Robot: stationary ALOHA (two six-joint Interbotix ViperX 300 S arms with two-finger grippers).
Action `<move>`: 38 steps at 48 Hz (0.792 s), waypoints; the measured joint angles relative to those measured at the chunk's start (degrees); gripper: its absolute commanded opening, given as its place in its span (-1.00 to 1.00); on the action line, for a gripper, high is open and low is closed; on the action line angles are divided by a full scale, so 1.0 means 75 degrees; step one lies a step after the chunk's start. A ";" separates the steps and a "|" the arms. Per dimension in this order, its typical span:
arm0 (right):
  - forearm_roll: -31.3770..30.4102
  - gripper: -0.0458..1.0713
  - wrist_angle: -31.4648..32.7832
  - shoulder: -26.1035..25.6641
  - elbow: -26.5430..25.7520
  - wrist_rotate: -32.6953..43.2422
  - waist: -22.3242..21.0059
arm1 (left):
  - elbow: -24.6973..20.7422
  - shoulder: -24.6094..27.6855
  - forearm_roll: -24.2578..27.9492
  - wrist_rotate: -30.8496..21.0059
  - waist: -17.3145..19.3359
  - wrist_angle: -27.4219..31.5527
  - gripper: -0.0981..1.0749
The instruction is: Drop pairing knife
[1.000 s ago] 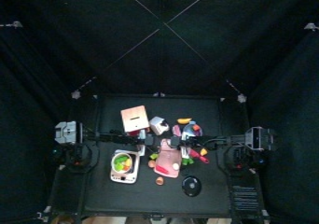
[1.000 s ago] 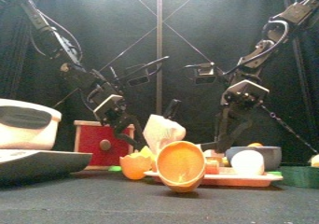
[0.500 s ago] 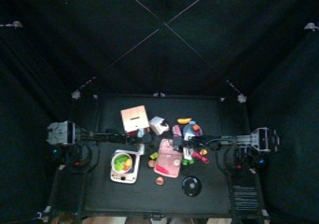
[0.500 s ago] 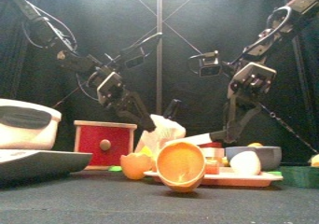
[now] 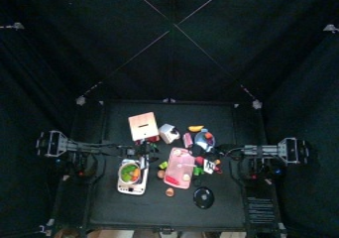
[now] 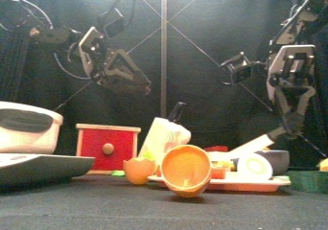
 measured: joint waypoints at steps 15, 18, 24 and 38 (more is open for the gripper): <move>-0.1348 -0.21 0.0527 -0.1371 0.0398 0.2180 0.0598 | 0.1043 -0.1301 -0.0176 -0.0023 -0.0023 -0.0539 0.42; -0.1547 -0.21 0.0527 -0.1699 0.0598 0.2648 0.0586 | 0.1195 -0.1512 -0.0211 -0.0023 -0.0023 -0.0680 0.42; -0.1863 -0.19 0.0363 -0.2191 0.1102 0.3363 0.0586 | 0.1430 -0.1828 -0.0305 -0.0023 -0.0035 -0.0891 0.42; -0.1898 0.11 -0.0387 -0.1770 0.1582 0.3762 0.0422 | 0.1523 -0.1934 -0.0352 -0.0035 -0.0105 -0.0973 0.42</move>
